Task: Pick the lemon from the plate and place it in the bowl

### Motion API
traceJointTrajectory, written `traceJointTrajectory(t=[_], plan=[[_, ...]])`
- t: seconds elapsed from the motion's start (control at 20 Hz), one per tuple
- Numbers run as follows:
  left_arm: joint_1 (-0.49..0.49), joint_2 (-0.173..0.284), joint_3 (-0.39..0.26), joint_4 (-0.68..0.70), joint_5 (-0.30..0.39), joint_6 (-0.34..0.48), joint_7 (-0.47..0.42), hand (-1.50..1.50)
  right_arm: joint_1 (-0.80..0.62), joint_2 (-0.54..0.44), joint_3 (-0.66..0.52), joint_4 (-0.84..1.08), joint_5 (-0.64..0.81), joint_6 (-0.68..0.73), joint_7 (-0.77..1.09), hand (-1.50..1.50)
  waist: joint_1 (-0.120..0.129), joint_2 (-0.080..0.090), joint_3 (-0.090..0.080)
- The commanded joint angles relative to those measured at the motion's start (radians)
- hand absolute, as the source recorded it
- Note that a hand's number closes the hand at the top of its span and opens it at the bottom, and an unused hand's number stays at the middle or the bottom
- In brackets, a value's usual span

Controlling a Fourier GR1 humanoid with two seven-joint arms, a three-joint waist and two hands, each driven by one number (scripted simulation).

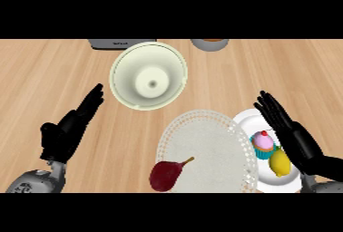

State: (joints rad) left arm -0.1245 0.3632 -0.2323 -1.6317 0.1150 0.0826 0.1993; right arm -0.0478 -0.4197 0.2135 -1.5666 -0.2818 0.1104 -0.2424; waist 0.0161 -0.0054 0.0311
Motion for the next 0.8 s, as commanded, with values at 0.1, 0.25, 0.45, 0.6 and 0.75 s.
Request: traceJointTrajectory(t=[0.1,0.25,0.45,0.6,0.75], plan=[[0.028,-0.064,0.016,0.01,0.049,0.019,-0.018,0.0,0.095,-0.042,-0.085,-0.038,0.185,-0.286,0.08,1.5,-0.068,-0.006,-0.037],[0.046,-0.109,0.049,-0.017,0.125,0.023,-0.032,0.0,0.131,-0.111,-0.215,-0.004,0.308,-0.489,0.143,1.5,-0.109,-0.015,-0.047],[0.068,-0.144,0.044,-0.016,0.158,0.026,-0.023,0.0,0.245,-0.042,-0.333,0.033,0.402,-0.785,0.177,-1.5,-0.154,-0.016,-0.042],[0.055,-0.156,0.011,-0.022,0.161,-0.005,-0.029,0.0,0.332,0.053,-0.13,-0.107,0.63,-0.912,0.209,-1.5,-0.068,-0.002,-0.039],[0.032,-0.17,0.002,0.009,0.164,-0.019,-0.035,0.0,0.388,0.044,-0.024,-0.109,0.843,-0.937,0.347,-1.5,-0.041,0.008,-0.041]])
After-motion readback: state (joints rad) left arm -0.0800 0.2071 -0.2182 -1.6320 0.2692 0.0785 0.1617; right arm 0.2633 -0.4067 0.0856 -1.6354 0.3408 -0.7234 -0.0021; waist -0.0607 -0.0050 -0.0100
